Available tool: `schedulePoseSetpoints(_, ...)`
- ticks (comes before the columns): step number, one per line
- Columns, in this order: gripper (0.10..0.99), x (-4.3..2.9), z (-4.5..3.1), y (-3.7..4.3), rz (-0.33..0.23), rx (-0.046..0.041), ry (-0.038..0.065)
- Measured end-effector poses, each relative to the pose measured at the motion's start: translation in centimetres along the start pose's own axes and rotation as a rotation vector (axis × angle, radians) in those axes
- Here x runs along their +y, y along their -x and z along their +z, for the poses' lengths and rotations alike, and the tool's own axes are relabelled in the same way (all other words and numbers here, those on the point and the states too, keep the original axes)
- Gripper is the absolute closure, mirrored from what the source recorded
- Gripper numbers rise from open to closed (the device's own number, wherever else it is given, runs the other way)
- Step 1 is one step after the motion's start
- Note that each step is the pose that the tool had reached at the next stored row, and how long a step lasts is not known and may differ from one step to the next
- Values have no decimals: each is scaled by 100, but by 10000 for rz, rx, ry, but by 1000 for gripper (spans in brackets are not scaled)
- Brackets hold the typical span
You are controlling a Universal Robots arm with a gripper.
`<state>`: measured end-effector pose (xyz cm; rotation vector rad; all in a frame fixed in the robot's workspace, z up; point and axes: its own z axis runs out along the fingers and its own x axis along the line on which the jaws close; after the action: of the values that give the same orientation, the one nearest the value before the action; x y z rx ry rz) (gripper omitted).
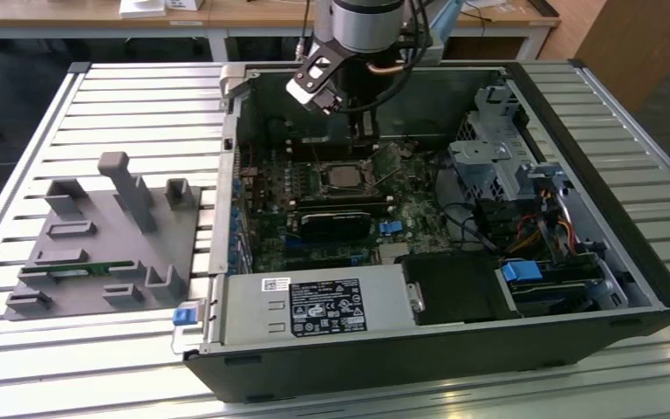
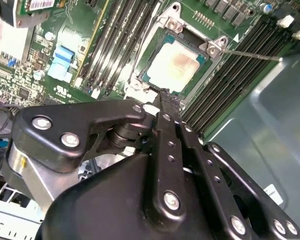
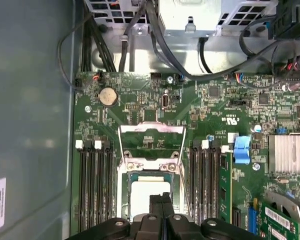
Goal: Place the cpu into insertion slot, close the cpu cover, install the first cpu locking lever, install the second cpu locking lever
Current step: 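Close the cpu cover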
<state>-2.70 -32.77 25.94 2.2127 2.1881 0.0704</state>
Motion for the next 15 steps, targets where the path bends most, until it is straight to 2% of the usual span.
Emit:
schedulePoseSetpoints(3, 980, 59, 3, -1, 0, 24, -5)
schedulePoseSetpoints(6, 980, 154, 9, -2, -13, 80, -23)
schedulePoseSetpoints(10, 980, 200, 11, -2, -18, 81, -34)
schedulePoseSetpoints(15, 980, 213, 12, -3, -97, 84, -36)
